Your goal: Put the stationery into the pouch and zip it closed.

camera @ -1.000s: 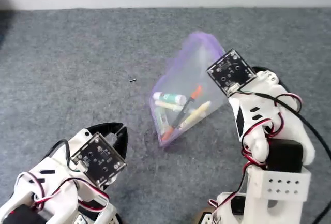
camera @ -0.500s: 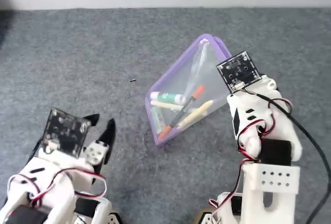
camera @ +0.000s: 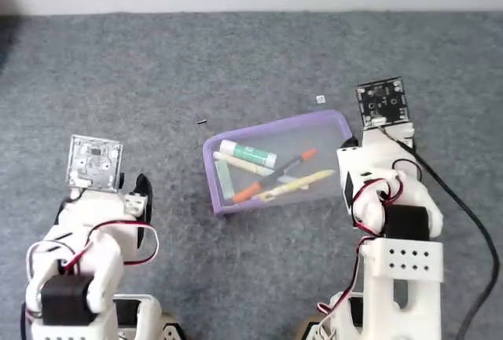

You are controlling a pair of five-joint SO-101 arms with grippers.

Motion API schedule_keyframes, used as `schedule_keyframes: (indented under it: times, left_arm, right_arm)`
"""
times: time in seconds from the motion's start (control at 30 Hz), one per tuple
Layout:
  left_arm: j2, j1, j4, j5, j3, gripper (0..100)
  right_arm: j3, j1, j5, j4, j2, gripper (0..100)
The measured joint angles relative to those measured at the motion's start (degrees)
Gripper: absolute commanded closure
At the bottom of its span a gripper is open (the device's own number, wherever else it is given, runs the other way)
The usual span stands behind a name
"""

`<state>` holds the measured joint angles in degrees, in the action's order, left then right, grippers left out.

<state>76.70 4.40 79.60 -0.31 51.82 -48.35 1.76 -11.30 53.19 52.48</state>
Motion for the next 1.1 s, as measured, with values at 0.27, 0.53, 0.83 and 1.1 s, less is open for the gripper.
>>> schedule_keyframes:
  times: [0.27, 0.53, 0.83, 1.1]
  left_arm:
    - [-0.3, 0.4, -0.3, 0.2, 5.4, 89]
    - [-0.1, 0.4, 2.4, 8.8, 6.1, 99]
    - [-0.4, 0.4, -4.4, 9.9, 13.7, 99]
    - [-0.4, 0.4, -15.0, 9.9, 22.9, 99]
  right_arm:
    - [0.0, 0.0, 6.9, 12.5, 1.7, 99.2]
    - [-1.3, 0.0, 9.7, 17.8, 17.1, 99.1]
    - [-17.2, -0.1, 9.8, 17.8, 35.0, 99.1]
    - [-30.5, -0.1, 9.8, 17.8, 50.6, 99.1]
